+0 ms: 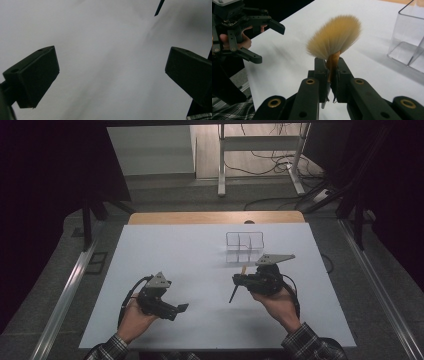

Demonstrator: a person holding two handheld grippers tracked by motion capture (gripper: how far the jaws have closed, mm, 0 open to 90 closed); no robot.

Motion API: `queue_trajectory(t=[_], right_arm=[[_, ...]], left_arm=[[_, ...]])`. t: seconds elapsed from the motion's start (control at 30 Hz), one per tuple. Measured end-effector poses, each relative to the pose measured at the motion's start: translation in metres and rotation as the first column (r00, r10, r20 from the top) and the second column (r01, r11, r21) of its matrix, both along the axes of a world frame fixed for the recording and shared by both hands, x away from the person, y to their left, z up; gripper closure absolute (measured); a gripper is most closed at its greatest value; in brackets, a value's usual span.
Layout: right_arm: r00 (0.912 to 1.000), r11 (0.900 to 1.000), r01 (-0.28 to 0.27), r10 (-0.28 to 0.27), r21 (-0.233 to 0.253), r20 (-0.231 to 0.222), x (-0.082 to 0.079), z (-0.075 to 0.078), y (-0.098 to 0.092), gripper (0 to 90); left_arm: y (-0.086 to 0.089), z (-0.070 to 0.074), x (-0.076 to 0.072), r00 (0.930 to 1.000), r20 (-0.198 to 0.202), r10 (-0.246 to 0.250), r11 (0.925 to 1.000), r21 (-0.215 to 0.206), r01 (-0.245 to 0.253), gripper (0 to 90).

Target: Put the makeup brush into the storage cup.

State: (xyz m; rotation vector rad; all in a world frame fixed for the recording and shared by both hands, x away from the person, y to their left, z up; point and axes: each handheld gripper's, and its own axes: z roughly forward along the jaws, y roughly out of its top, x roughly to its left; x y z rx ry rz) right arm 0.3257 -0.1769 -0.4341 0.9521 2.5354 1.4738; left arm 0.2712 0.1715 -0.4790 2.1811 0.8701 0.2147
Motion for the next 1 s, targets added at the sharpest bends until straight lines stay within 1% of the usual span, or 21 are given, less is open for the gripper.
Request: queue_trajectory(t=[0.2, 0.47, 0.5, 0.67, 0.77, 1.0], right_arm=[[0.9998, 1.000, 0.014, -0.014, -0.003, 0.011, 0.001, 0.002, -0.005, 83.2], [0.9991, 0.999, 0.039, -0.039, 0.004, 0.019, 0.004, 0.005, -0.014, 83.1], [0.9990, 0.999, 0.042, -0.042, 0.004, 0.018, 0.005, 0.006, -0.015, 83.1], [0.9983, 0.999, 0.054, -0.054, 0.007, 0.021, 0.007, 0.008, -0.020, 83.1], [0.9979, 0.998, 0.059, -0.059, 0.006, 0.024, 0.009, 0.009, -0.023, 83.1], [0.9961, 0.997, 0.081, -0.081, 0.003, 0.035, 0.015, 0.012, -0.029, 83.0]], left_arm=[[0.012, -0.001, -0.004, 0.9994, 0.010, 0.032, 0.9995, 0.006, -0.032, 0.0], [0.021, -0.002, -0.008, 0.9982, 0.022, 0.056, 0.9984, 0.010, -0.056, 0.0], [0.024, -0.002, -0.009, 0.9978, 0.028, 0.060, 0.9981, 0.014, -0.060, 0.0], [0.030, -0.003, -0.012, 0.9973, 0.030, 0.068, 0.9976, 0.015, -0.068, 0.2], [0.033, -0.003, -0.013, 0.9971, 0.025, 0.072, 0.9974, 0.006, -0.072, 0.3], [0.043, -0.004, -0.016, 0.9947, 0.027, 0.099, 0.9951, 0.000, -0.099, 0.4]])
